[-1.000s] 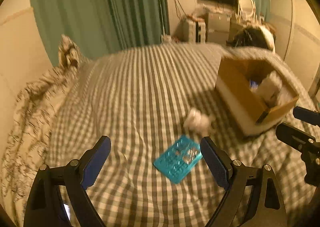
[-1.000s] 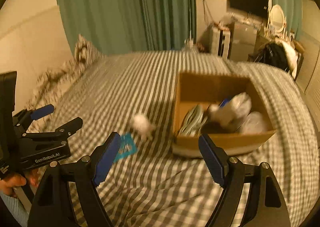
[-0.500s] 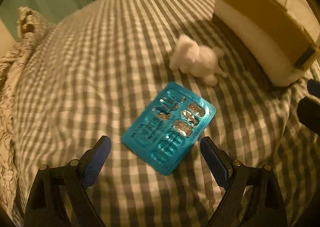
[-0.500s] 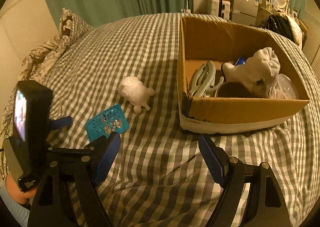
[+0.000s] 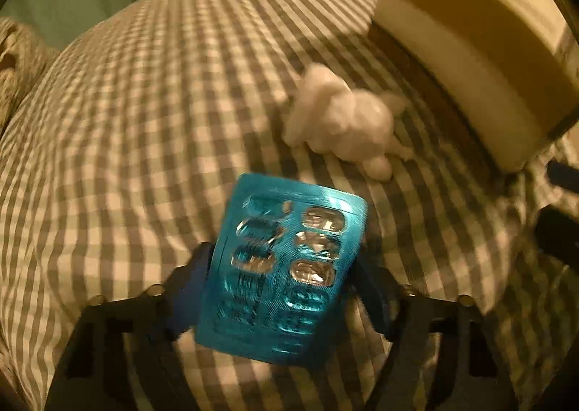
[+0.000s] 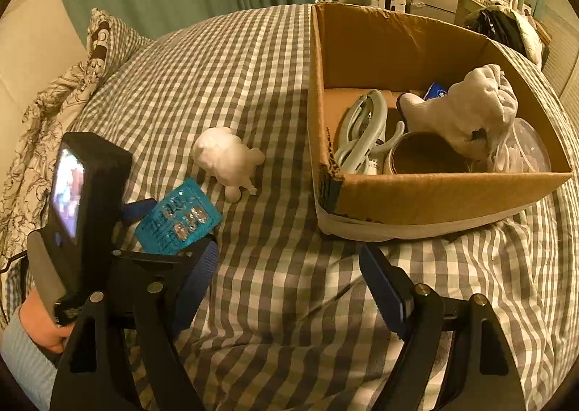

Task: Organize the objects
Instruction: 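Grasp the teal blister pack with the left gripper, then grasp the small white figurine with the right gripper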

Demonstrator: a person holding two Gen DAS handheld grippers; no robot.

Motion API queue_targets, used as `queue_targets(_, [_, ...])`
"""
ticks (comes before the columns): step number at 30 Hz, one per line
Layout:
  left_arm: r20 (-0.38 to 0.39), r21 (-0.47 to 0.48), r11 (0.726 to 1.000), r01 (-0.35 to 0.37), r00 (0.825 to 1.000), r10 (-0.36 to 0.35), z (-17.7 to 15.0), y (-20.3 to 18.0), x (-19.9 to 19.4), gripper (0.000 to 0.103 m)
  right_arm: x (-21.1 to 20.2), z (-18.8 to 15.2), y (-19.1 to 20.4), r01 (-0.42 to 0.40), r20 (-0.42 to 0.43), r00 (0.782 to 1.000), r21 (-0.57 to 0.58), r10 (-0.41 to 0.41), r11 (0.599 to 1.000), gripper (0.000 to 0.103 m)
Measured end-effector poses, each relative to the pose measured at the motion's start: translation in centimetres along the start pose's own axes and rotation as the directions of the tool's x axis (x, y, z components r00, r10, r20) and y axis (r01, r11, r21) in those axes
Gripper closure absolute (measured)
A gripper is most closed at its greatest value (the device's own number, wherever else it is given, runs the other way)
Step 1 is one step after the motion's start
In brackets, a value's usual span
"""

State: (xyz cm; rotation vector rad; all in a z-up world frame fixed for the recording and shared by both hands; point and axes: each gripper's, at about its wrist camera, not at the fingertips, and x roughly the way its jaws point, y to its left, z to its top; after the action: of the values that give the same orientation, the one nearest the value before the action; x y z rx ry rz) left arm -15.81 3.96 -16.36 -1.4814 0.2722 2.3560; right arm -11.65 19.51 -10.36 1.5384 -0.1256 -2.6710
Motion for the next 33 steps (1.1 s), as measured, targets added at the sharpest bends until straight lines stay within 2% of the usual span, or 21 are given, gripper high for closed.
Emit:
queue_targets(2, [0.041,-0.078,0.997,0.007,0.999,-0.004,-0.5,1.5,-1.6,0.032,0.1,0.1,0.4,0.002,0.001,1.0,-0.01,-0.002,1.0,0.023])
queue_targets(6, [0.122,-0.228,0.973,-0.038,0.99,0.067,-1.6,4.5,-5.0,0.032,-0.4,0.2,1.8,-0.02,0.037,0.999,-0.057,0.022,0.998,0.023])
queue_targets(10, [0.129,-0.316,0.945,-0.083,0.983,0.13,-2.0,6.9,-6.6,0.032,0.0,0.7,3.9,-0.034,0.048,0.998,-0.12,0.04,0.992,0.023])
queue_targets(15, [0.117,-0.347,0.932,-0.105,0.981,0.154,-1.2,8.5,-6.1,0.032,2.1,2.5,6.4,-0.057,0.044,0.997,-0.181,0.066,0.982,0.023])
queue_targets(17, [0.108,-0.343,0.933,-0.107,0.982,0.153,-0.9,8.5,-5.5,0.032,3.3,3.6,7.2,-0.036,0.056,0.997,-0.204,0.049,0.978,0.023])
queue_targets(20, [0.103,-0.345,0.932,-0.11,0.983,0.154,-1.2,8.2,-5.3,0.032,5.3,5.0,8.6,0.047,0.081,0.996,-0.258,-0.027,0.965,0.023])
queue_targets(25, [0.095,-0.367,0.923,-0.115,0.983,0.16,-1.6,8.6,-5.6,0.032,9.5,6.7,8.7,0.046,0.022,0.999,-0.228,-0.042,0.973,0.023])
queue_targets(29, [0.091,-0.365,0.924,-0.117,0.983,0.16,-1.6,8.6,-5.7,0.032,11.2,7.2,8.3,0.031,-0.018,0.999,-0.214,-0.036,0.976,0.023])
queue_targets(30, [0.091,-0.365,0.923,-0.117,0.983,0.161,-1.6,8.6,-5.8,0.032,11.4,7.2,8.2,0.029,-0.022,0.999,-0.217,-0.035,0.976,0.025])
queue_targets(31, [0.09,-0.367,0.922,-0.12,0.983,0.163,-1.6,8.5,-6.0,0.032,11.5,7.1,8.1,0.027,-0.027,0.999,-0.221,-0.034,0.975,0.034])
queue_targets(33, [0.088,-0.367,0.922,-0.127,0.982,0.17,-1.5,8.4,-6.6,0.032,11.3,7.0,8.1,0.018,-0.04,0.999,-0.236,-0.029,0.972,0.045])
